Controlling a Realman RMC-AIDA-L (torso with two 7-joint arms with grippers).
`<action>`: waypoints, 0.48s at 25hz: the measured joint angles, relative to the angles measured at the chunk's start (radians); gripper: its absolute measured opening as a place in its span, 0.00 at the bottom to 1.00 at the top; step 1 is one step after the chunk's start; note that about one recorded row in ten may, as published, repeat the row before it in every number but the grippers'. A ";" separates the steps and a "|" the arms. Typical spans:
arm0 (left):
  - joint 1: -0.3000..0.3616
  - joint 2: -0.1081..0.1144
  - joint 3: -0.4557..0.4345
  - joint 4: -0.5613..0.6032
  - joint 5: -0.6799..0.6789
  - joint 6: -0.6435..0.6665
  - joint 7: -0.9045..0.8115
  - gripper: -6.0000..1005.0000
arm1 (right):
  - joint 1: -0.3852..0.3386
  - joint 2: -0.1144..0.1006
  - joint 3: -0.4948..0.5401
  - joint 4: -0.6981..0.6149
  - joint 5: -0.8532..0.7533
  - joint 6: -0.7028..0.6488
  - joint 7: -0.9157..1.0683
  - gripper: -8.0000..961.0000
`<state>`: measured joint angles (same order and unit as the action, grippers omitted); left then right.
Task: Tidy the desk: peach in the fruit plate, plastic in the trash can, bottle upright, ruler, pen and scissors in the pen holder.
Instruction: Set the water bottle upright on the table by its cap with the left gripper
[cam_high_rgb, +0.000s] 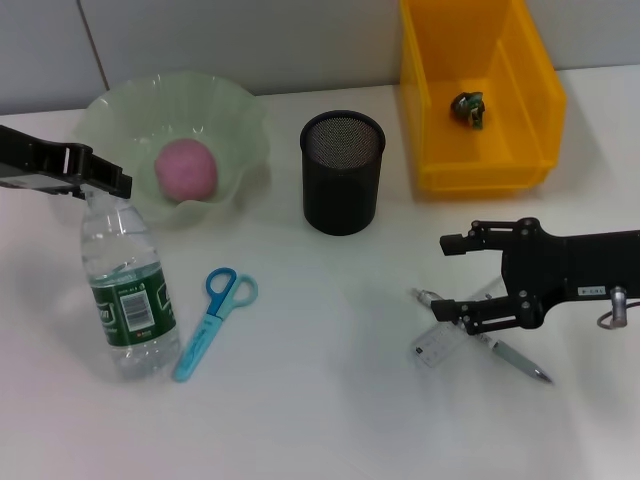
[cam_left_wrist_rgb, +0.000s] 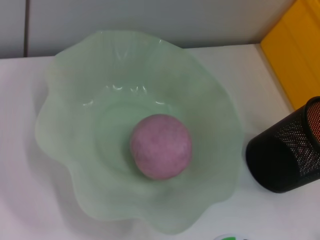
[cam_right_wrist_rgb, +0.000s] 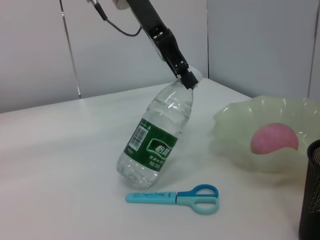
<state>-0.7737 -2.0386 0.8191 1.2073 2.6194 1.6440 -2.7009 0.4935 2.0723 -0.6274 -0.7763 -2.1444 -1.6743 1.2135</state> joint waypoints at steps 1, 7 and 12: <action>0.000 0.000 0.000 0.005 0.000 0.002 0.000 0.45 | 0.000 0.000 0.000 -0.001 0.000 0.000 0.001 0.86; 0.008 0.000 0.006 0.026 -0.001 0.009 0.002 0.45 | -0.001 0.000 0.000 -0.003 0.006 0.001 0.002 0.86; 0.011 0.000 0.007 0.054 -0.002 0.022 0.003 0.45 | -0.002 0.000 0.000 -0.003 0.009 0.001 0.004 0.86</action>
<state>-0.7629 -2.0386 0.8262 1.2612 2.6171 1.6657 -2.6982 0.4910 2.0723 -0.6274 -0.7793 -2.1356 -1.6734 1.2170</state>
